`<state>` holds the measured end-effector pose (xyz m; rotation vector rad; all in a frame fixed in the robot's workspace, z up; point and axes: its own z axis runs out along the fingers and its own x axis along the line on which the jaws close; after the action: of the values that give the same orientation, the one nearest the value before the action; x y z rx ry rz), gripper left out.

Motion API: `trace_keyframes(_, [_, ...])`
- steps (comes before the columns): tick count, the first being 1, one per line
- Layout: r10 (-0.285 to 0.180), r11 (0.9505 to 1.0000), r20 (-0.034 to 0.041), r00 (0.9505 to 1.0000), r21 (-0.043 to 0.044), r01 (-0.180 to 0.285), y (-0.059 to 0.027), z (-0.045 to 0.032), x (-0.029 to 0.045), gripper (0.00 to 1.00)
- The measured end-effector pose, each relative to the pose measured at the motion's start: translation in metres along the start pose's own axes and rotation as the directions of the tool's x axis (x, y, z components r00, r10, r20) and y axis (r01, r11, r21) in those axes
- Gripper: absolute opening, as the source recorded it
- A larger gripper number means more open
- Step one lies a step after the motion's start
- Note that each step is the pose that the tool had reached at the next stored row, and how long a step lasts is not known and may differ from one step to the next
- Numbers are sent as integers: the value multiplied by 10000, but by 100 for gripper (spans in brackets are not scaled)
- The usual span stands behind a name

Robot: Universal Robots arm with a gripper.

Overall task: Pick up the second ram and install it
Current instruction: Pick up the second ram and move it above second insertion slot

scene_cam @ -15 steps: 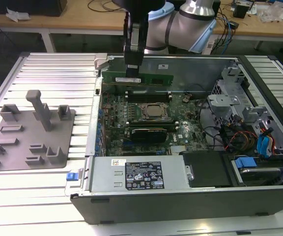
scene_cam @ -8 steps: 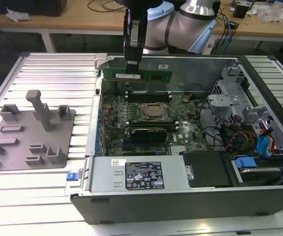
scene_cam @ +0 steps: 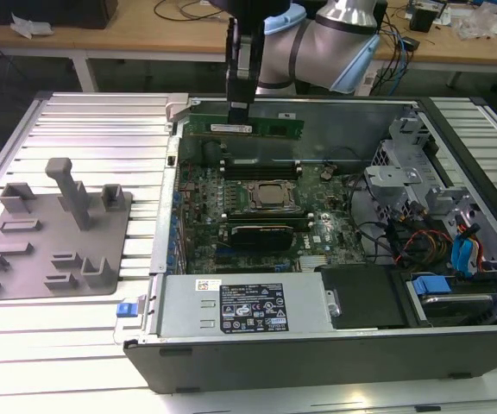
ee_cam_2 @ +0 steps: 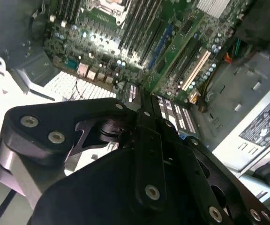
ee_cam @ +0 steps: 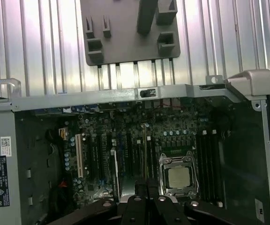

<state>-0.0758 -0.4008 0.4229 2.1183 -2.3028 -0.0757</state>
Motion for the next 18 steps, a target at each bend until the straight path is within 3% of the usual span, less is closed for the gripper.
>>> trace_keyframes(1, [0, 10000, -2, 10000, -13, 0, -77, 24, -19, 9])
trace_keyframes(4, [0, 10000, -1, 10000, -16, 0, -145, 118, -42, 9])
trace_keyframes(6, [2, 10000, -1, 10000, -16, -2, -167, 220, -51, 9])
trace_keyframes(13, [0, 10000, -1, 10000, -16, 0, -207, 452, -55, 9])
trace_keyframes(18, [1, 10000, -1, 10000, -15, -1, -226, 567, -55, 9])
